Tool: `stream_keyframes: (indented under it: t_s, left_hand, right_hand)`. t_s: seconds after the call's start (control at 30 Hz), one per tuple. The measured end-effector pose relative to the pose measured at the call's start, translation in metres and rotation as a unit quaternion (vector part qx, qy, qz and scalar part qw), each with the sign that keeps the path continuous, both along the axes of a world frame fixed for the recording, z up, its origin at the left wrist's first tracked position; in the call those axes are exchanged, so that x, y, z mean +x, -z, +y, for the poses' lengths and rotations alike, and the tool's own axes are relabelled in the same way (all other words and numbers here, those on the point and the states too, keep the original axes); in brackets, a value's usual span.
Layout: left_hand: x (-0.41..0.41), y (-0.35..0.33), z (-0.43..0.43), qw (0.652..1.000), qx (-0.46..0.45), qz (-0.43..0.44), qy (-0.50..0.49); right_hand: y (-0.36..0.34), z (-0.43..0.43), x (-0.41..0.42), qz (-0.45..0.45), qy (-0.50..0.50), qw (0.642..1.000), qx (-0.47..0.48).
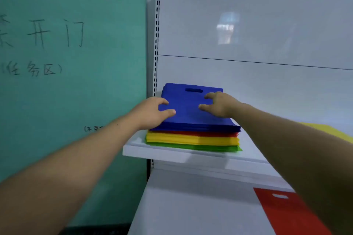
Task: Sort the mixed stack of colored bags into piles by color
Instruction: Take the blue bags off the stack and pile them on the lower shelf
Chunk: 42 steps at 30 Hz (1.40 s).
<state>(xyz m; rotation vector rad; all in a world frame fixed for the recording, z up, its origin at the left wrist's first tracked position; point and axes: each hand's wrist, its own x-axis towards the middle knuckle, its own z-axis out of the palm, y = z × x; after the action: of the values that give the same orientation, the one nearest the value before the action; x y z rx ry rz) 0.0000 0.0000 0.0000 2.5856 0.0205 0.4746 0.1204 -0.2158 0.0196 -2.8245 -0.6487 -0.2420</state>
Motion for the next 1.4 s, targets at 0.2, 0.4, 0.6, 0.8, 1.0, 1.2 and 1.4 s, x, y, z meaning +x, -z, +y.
stream_keyframes:
  t_s: [0.2,0.4,0.6,0.8,1.0,1.2,1.4]
  left_hand:
    - [0.063,0.001,0.025,0.998,-0.038,0.055,-0.001]
    - [0.096,0.014,0.028,0.986,0.013,0.165,0.017]
    - [0.101,0.007,0.02,0.971,0.086,0.225,0.007]
    - [0.102,0.007,0.012,0.968,0.09,0.234,-0.016]
    - [0.095,0.0,0.006,0.976,0.012,0.216,-0.033]
    - [0.088,-0.009,-0.005,0.96,-0.279,0.0,-0.02]
    - [0.077,-0.025,-0.027,0.898,-0.428,-0.089,0.051]
  right_hand:
    - [0.01,0.009,0.052,0.032,0.078,0.996,-0.013]
    - [0.016,-0.001,0.082,0.078,0.138,0.987,0.001]
    - [0.024,-0.012,0.094,0.088,0.135,0.986,0.052]
    - [0.027,-0.018,0.092,-0.013,0.102,0.986,0.134]
    - [0.02,-0.027,0.074,-0.128,-0.003,0.95,0.285]
    - [-0.013,-0.042,0.061,-0.185,-0.052,0.877,0.441]
    - [-0.044,-0.071,0.057,-0.206,-0.06,0.817,0.536]
